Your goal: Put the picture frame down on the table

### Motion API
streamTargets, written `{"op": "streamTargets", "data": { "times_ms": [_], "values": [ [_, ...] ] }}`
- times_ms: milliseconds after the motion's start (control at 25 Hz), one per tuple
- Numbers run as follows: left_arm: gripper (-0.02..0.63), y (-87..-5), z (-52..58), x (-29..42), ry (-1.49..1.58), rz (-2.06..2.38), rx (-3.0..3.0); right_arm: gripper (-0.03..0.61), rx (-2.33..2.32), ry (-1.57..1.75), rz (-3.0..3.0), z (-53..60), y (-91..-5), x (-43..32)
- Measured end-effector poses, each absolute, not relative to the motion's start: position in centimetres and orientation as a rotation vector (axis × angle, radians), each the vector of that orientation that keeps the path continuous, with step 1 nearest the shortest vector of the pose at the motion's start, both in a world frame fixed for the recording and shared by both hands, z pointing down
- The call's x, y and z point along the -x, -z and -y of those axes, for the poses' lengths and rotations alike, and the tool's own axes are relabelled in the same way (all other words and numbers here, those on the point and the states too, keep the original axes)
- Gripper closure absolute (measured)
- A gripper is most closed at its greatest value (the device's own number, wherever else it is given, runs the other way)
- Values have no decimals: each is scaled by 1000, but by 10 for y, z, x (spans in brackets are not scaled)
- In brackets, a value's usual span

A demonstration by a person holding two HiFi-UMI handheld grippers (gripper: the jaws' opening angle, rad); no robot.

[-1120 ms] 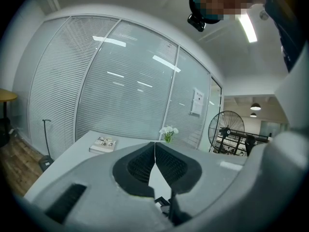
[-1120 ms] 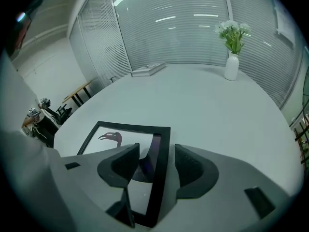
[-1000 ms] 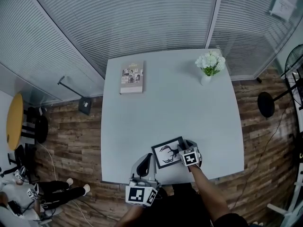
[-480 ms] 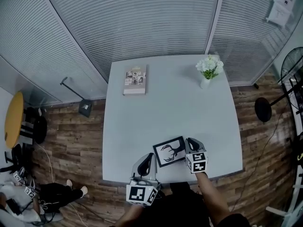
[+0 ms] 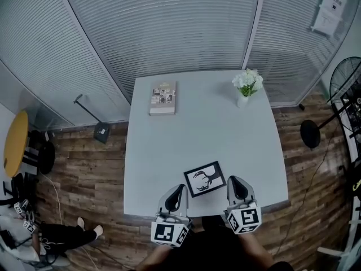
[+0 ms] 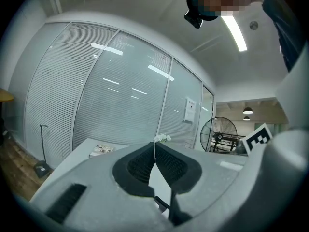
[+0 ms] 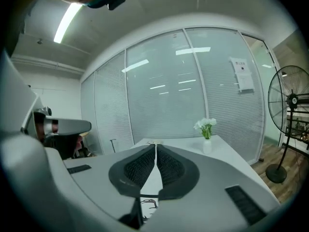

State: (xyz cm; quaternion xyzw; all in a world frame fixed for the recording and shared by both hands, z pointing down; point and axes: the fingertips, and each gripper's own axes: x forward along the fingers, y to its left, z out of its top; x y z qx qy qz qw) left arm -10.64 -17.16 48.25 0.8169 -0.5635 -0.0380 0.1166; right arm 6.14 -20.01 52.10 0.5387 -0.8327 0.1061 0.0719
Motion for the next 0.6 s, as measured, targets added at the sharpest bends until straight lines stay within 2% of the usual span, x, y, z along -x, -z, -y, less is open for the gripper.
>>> {"op": "streamTargets", "data": {
  "times_ms": [600],
  "values": [
    [595, -478, 163, 103, 124, 1617, -2424, 566, -1636, -258, 2521, 164, -501, -52]
  ]
}}
